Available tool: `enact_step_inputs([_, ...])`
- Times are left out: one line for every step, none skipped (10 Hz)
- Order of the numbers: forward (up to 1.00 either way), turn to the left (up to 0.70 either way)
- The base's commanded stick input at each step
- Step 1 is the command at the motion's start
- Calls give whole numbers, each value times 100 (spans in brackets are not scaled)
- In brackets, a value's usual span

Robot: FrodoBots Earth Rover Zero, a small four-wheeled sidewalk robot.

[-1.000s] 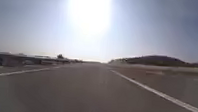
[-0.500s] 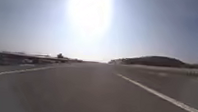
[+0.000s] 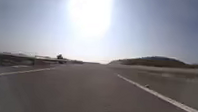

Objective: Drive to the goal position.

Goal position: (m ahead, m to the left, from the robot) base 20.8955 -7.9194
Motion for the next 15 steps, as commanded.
enact_step_inputs([100, 3])
enact_step_inputs([100, 2])
enact_step_inputs([100, 1])
enact_step_inputs([100, 0])
enact_step_inputs([100, 0])
enact_step_inputs([100, 0])
enact_step_inputs([100, 0])
enact_step_inputs([100, 0])
enact_step_inputs([100, 0])
enact_step_inputs([100, 0])
enact_step_inputs([100, 0])
enact_step_inputs([100, 0])
enact_step_inputs([100, 0])
enact_step_inputs([100, 0])
enact_step_inputs([100, 0])
